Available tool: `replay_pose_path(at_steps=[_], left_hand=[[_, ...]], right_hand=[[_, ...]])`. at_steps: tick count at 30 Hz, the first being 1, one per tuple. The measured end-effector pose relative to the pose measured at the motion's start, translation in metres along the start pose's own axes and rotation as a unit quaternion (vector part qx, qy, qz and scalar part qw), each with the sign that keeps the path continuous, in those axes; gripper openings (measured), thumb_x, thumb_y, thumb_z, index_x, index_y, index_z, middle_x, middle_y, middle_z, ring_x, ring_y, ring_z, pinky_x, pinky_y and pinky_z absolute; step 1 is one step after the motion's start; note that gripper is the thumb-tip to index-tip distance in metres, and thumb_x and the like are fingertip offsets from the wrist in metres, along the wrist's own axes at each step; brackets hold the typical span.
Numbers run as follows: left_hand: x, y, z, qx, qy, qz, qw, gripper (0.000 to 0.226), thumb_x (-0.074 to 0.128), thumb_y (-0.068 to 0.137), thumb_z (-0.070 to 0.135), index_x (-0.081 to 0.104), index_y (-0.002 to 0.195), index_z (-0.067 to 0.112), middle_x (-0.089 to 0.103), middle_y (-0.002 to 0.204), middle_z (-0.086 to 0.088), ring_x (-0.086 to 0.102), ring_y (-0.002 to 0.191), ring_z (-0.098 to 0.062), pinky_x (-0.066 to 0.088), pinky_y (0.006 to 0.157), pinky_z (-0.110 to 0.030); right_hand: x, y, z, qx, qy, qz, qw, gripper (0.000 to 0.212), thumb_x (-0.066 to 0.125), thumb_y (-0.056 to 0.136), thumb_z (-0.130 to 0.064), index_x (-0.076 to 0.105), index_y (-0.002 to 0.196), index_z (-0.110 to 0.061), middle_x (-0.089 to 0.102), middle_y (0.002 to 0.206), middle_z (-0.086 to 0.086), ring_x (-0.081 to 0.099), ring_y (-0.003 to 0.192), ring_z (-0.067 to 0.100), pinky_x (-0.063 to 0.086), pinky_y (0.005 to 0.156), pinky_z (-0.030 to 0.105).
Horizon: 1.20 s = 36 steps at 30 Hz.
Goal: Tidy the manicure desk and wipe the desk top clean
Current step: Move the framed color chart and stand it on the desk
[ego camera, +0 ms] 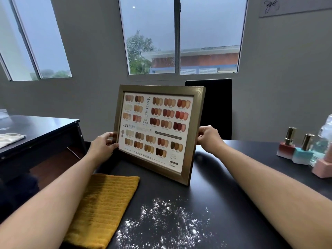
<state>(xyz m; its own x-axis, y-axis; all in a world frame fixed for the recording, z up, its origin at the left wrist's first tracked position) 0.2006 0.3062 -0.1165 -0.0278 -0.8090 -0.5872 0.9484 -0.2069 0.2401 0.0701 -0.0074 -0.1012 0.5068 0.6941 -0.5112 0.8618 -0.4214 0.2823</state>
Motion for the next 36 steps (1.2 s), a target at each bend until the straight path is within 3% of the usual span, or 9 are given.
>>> replay_pose_path(at_steps=[3,6,9,12,15,17,20,26,36], left_hand=[[-0.002,-0.009,0.001,-0.006,0.017,0.019,1.0,0.032,0.063,0.085,0.013,0.056,0.115,0.024,0.066,0.105,-0.005,0.061,0.1,-0.024,0.051,0.089,-0.046],[-0.004,-0.018,0.0,-0.012,0.019,0.037,0.999,0.031,0.064,0.084,0.014,0.058,0.113,0.023,0.067,0.106,-0.008,0.061,0.102,-0.026,0.049,0.092,-0.049],[-0.004,-0.025,0.0,-0.019,0.027,0.056,0.998,0.032,0.065,0.084,0.014,0.058,0.114,0.021,0.067,0.105,-0.01,0.06,0.102,-0.028,0.049,0.092,-0.048],[-0.003,-0.03,0.002,-0.029,0.033,0.072,0.996,0.032,0.065,0.084,0.014,0.059,0.114,0.02,0.066,0.104,-0.008,0.06,0.102,-0.027,0.049,0.091,-0.048],[-0.005,-0.033,0.005,-0.036,0.041,0.07,0.996,0.03,0.066,0.083,0.016,0.059,0.111,0.021,0.067,0.102,-0.007,0.06,0.099,-0.027,0.049,0.091,-0.047],[-0.007,-0.034,0.006,-0.044,0.038,0.066,0.996,0.029,0.067,0.082,0.018,0.057,0.109,0.022,0.067,0.097,-0.004,0.061,0.097,-0.026,0.05,0.087,-0.043],[-0.01,-0.034,0.012,-0.052,0.005,0.056,0.997,0.034,0.069,0.08,0.018,0.053,0.108,0.026,0.066,0.093,0.002,0.063,0.091,-0.021,0.051,0.071,-0.033],[-0.011,-0.034,0.013,-0.049,-0.02,0.038,0.998,0.038,0.067,0.082,0.017,0.049,0.111,0.032,0.064,0.099,0.0,0.062,0.097,-0.023,0.053,0.085,-0.044],[-0.012,-0.036,0.008,-0.043,0.007,0.043,0.998,0.046,0.067,0.083,0.016,0.047,0.122,0.029,0.065,0.097,-0.004,0.063,0.091,-0.024,0.054,0.079,-0.043]], right_hand=[[0.0,0.001,-0.003,0.002,0.008,-0.003,1.0,0.008,0.066,0.079,0.005,0.069,0.077,-0.002,0.07,0.083,0.022,0.06,0.072,0.022,0.057,0.078,0.036],[0.002,0.004,-0.004,0.012,0.016,0.002,1.0,0.028,0.059,0.08,0.009,0.063,0.06,-0.01,0.066,0.063,0.008,0.056,0.057,0.015,0.051,0.054,0.011],[0.003,0.005,-0.004,0.027,0.031,0.002,0.999,0.042,0.056,0.08,0.011,0.057,0.051,-0.02,0.055,0.051,-0.006,0.049,0.05,0.008,0.039,0.039,0.004],[0.002,0.006,-0.004,0.025,0.033,-0.008,0.999,0.034,0.061,0.08,0.008,0.06,0.056,-0.015,0.059,0.058,0.0,0.054,0.057,0.014,0.046,0.046,0.007],[-0.006,0.003,-0.001,0.011,0.07,-0.024,0.997,0.009,0.063,0.084,0.002,0.071,0.087,-0.001,0.071,0.088,0.015,0.065,0.082,0.024,0.057,0.08,0.031],[-0.016,-0.006,0.001,-0.003,0.09,-0.017,0.996,0.014,0.06,0.089,-0.004,0.069,0.099,-0.001,0.07,0.097,0.016,0.066,0.09,0.026,0.055,0.086,0.037],[-0.028,-0.026,0.002,-0.025,0.131,0.02,0.991,0.019,0.053,0.094,-0.01,0.068,0.104,-0.001,0.069,0.098,0.018,0.066,0.092,0.027,0.056,0.083,0.035],[-0.029,-0.069,-0.004,-0.035,0.222,-0.022,0.974,0.027,0.042,0.099,-0.018,0.064,0.102,-0.002,0.063,0.092,0.019,0.063,0.082,0.028,0.055,0.072,0.041],[-0.019,-0.086,-0.007,-0.086,0.143,-0.038,0.985,0.005,0.067,0.086,-0.012,0.064,0.085,-0.016,0.073,0.076,0.002,0.071,0.066,0.016,0.06,0.059,0.035]])
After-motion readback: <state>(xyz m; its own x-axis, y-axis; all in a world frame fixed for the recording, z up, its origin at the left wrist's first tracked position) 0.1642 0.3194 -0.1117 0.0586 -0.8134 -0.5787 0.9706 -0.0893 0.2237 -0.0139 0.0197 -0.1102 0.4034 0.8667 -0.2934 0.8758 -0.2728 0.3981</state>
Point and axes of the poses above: each hand's wrist, its own y-axis towards the middle knuckle, its own x-axis out of the palm, z = x × y, the point moved 1 cm from there along y, towards the middle knuckle
